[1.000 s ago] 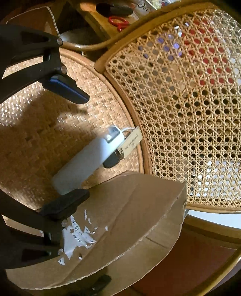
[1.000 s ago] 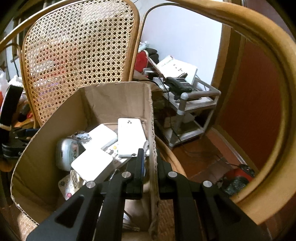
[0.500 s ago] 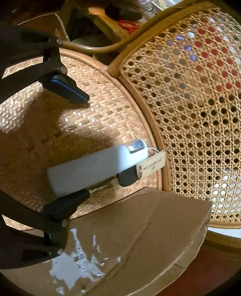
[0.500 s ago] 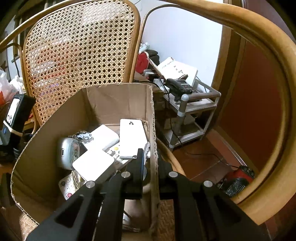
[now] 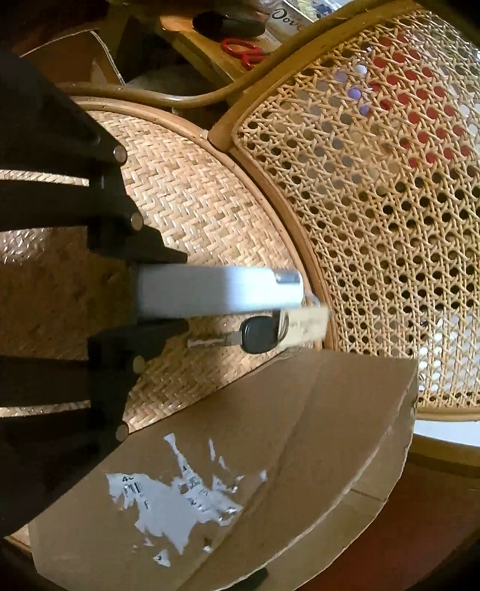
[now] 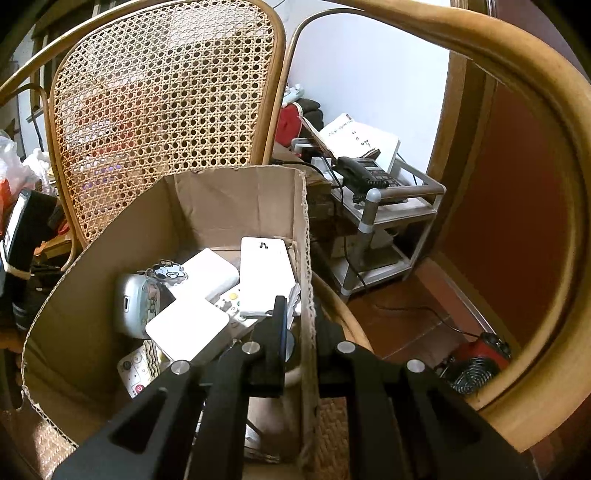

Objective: Organize rigid objects
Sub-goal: 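Move the left tool back to the seat and grasp the white cylinder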

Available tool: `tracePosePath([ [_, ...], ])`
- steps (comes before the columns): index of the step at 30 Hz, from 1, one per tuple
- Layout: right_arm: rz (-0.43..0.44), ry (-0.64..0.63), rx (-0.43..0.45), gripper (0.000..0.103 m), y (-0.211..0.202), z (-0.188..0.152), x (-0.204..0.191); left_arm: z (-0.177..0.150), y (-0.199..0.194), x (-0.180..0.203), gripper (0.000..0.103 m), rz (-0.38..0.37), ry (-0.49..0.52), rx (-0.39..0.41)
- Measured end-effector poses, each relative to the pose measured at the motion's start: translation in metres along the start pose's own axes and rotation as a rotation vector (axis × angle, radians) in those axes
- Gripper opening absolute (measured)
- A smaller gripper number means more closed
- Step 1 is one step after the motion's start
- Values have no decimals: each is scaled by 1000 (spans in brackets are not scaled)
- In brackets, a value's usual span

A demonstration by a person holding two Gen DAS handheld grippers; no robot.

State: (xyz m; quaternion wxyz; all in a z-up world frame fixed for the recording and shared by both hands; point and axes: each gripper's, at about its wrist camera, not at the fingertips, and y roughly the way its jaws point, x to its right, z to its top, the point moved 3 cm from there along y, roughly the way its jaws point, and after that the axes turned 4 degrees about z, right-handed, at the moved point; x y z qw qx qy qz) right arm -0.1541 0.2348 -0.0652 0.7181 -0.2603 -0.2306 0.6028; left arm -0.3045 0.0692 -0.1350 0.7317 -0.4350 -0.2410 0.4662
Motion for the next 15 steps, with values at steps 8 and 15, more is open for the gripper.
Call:
tracePosePath([
  [8, 20, -14, -7, 13, 3, 2, -3, -31, -21, -10, 26, -20, -1, 8],
  [15, 66, -53, -14, 14, 8, 7, -6, -84, -52, -22, 26, 8, -68, 31],
])
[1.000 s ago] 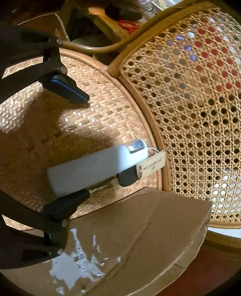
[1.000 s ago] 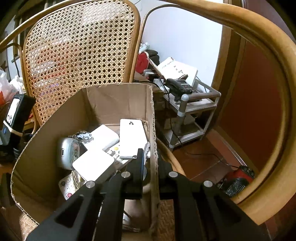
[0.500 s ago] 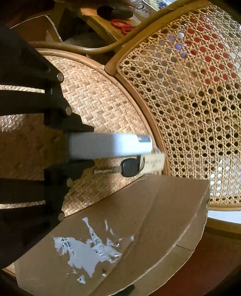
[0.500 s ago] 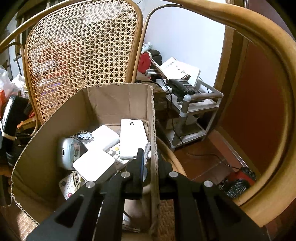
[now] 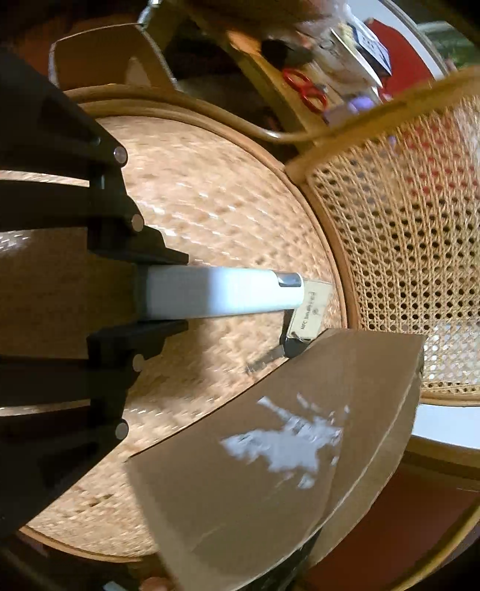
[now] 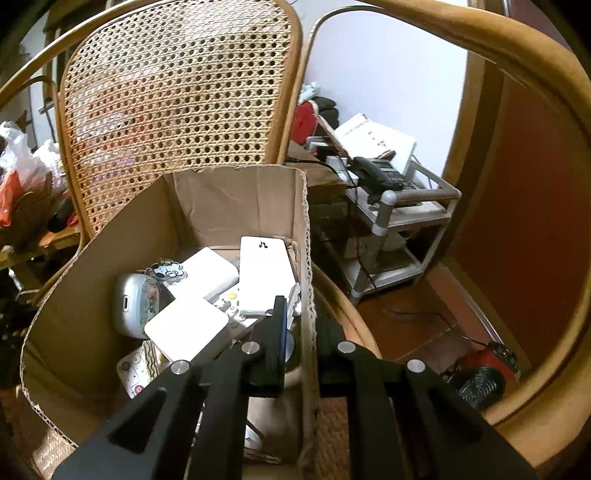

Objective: Organize rigid objects
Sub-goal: 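Move the left tool back to the seat and grasp the white cylinder, then shift the left tool grip onto the NFC Smart Card tag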

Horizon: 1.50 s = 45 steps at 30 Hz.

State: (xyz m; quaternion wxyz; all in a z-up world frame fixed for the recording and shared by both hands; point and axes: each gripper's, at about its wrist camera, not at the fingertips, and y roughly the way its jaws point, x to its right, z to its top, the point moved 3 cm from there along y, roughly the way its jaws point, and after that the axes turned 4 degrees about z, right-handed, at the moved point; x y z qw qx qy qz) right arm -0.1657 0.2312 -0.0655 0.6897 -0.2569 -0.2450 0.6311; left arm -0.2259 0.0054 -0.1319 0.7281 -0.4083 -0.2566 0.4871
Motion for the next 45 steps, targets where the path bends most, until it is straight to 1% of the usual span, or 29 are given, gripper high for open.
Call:
tracePosePath([
  [1, 10, -10, -3, 14, 1, 1, -1, -7, -4, -1, 26, 5, -7, 2],
  [2, 18, -18, -5, 14, 2, 1, -2, -21, -12, -10, 26, 9, -20, 5],
  [4, 48, -41, -5, 14, 3, 1, -5, -34, -23, -18, 26, 32, -62, 21],
  [5, 68, -57, -7, 14, 4, 2, -6, -36, -29, -14, 26, 36, -72, 22],
  [7, 110, -89, -22, 14, 8, 3, -8, -54, -44, -15, 26, 54, -98, 28],
  [8, 125, -102, -32, 14, 9, 4, -9, -68, -49, -11, 26, 58, -99, 29],
  [9, 142, -117, -46, 14, 11, 4, -11, -73, -55, -9, 26, 64, -106, 34],
  [12, 170, -141, -68, 14, 14, 4, -13, -80, -52, -10, 27, 65, -122, 38],
  [13, 176, -145, -72, 14, 14, 4, -13, -80, -54, -9, 28, 64, -126, 32],
  [15, 180, -148, -79, 14, 14, 3, -13, -69, -40, -15, 47, 56, -135, 9],
  [16, 179, -149, -81, 14, 15, 3, -13, -65, -33, -20, 64, 48, -152, 5],
  [17, 179, -147, -83, 14, 14, 3, -13, -59, -23, -29, 68, 49, -161, 11],
  [18, 177, -146, -85, 14, 14, 2, -13, -52, -26, -30, 71, 75, -158, 32],
  [20, 175, -145, -91, 14, 14, 2, -13, -30, -13, -35, 80, 110, -103, 47],
  [22, 172, -143, -98, 14, 15, 3, -12, -12, -12, -27, 86, 155, -11, 69],
  [23, 171, -141, -102, 14, 15, 3, -12, -5, -9, -24, 87, 167, 20, 79],
  [25, 169, -137, -104, 14, 16, 4, -11, 4, 2, -17, 87, 164, 75, 81],
  [26, 172, -139, -103, 14, 15, 3, -11, 7, 7, -14, 87, 164, 102, 70],
  [28, 175, -140, -102, 14, 15, 3, -11, 13, 27, -5, 87, 167, 198, 26],
  [31, 173, -140, -106, 14, 16, 3, -11, 20, 39, -5, 86, 183, 253, 25],
  [34, 166, -134, -111, 14, 17, 3, -11, 29, 47, -17, 86, 142, 220, 23],
  [36, 162, -131, -116, 14, 17, 4, -11, 31, 49, -22, 83, 97, 174, 18],
  [37, 161, -130, -118, 14, 18, 4, -11, 32, 49, -23, 75, 68, 160, 12],
  [38, 160, -129, -118, 14, 18, 4, -11, 34, 50, -22, 64, 32, 150, 9],
  [39, 159, -128, -118, 14, 18, 4, -11, 35, 49, -22, 64, 19, 141, 10],
  [41, 161, -130, -118, 14, 18, 4, -11, 36, 46, -22, 48, 42, 146, 32],
  [42, 160, -131, -117, 14, 17, 4, -12, 38, 44, -23, 48, 47, 154, 38],
  [45, 161, -131, -118, 14, 17, 4, -11, 36, 40, -25, 47, 4, 123, 22],
])
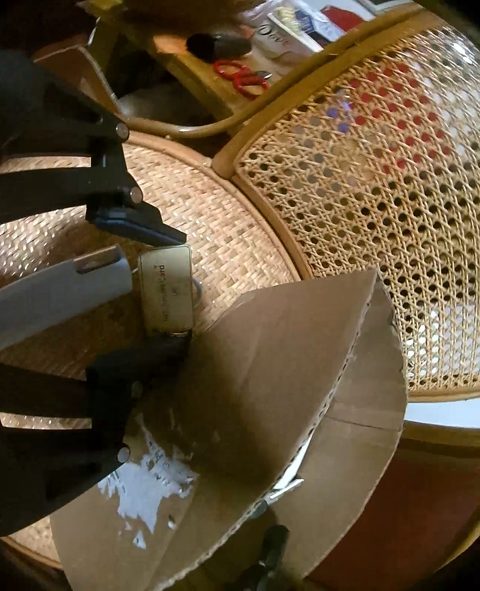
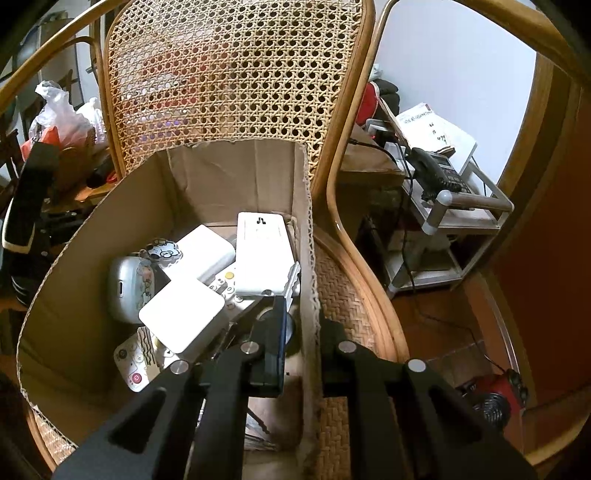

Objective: Organize rigid objects
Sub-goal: 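Shift the left tool grip onto the NFC Smart Card tag, then carry the NFC card with the left tool into the box and release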

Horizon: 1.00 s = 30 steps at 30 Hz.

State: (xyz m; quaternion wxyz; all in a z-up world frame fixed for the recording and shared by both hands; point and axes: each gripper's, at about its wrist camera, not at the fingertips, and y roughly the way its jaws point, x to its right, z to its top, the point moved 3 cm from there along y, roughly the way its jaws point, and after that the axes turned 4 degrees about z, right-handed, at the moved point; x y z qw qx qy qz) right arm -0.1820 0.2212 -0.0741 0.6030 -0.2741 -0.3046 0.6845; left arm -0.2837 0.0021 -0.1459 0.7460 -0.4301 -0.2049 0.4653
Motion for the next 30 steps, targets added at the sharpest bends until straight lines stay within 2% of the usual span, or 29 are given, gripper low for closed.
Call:
tracePosePath([
  [9, -4, 5, 1, 14, 0, 0, 1, -3, -38, -20, 47, -7, -37, 66],
  [10, -4, 6, 2, 14, 0, 0, 1, -5, -46, -21, 45, -10, -41, 78],
  [20, -10, 12, 4, 14, -1, 0, 2, -1, -94, -28, 45, -42, -87, 197],
  [23, -10, 13, 4, 14, -1, 0, 2, 3, -97, -26, 45, -16, -94, 219],
  [30, -16, 20, 10, 14, -1, 0, 2, 15, -92, -11, 45, -15, -109, 248],
])
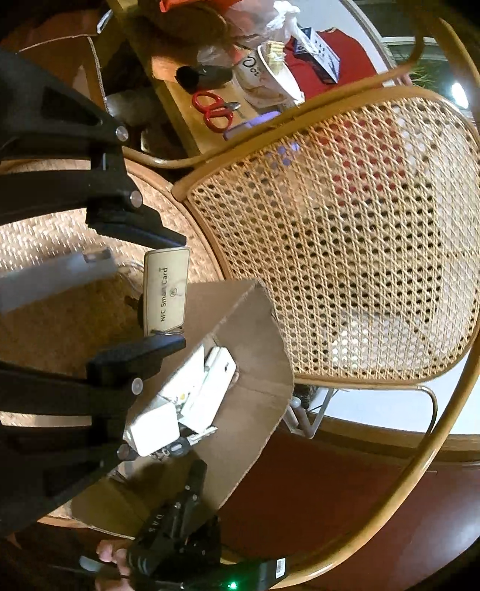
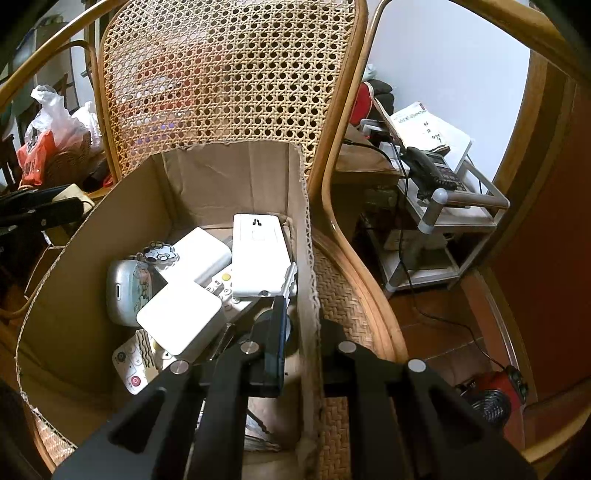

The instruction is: Organize rigid objects

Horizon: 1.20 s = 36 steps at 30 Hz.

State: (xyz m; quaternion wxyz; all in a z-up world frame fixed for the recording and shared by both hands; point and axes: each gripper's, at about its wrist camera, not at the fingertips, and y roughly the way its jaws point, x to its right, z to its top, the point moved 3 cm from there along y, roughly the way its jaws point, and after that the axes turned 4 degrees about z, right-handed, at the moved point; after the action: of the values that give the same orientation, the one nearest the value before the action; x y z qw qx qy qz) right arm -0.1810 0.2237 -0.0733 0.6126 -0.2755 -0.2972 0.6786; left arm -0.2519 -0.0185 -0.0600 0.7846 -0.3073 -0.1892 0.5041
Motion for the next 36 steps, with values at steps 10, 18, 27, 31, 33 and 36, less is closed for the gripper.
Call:
tracePosePath([
  [10, -8, 1, 5, 14, 0, 0, 0, 14, 7, 47, 16, -30, 16, 56],
  [18, -7, 0, 5, 14, -1, -1, 0, 11, 21, 67, 16, -32, 44, 23],
  [27, -9, 3, 5, 14, -1, -1, 0, 8, 5, 15, 67, 100, -1, 50],
  [31, -10, 4, 6, 14, -1, -1, 0, -11, 27, -12, 67, 91, -66, -94],
  [33, -10, 4, 5, 14, -1, -1, 0, -23, 40, -24, 67, 50, -123, -161],
  [36, -11, 5, 6, 14, -1, -1, 0, -38, 49, -23, 67, 88, -67, -192],
])
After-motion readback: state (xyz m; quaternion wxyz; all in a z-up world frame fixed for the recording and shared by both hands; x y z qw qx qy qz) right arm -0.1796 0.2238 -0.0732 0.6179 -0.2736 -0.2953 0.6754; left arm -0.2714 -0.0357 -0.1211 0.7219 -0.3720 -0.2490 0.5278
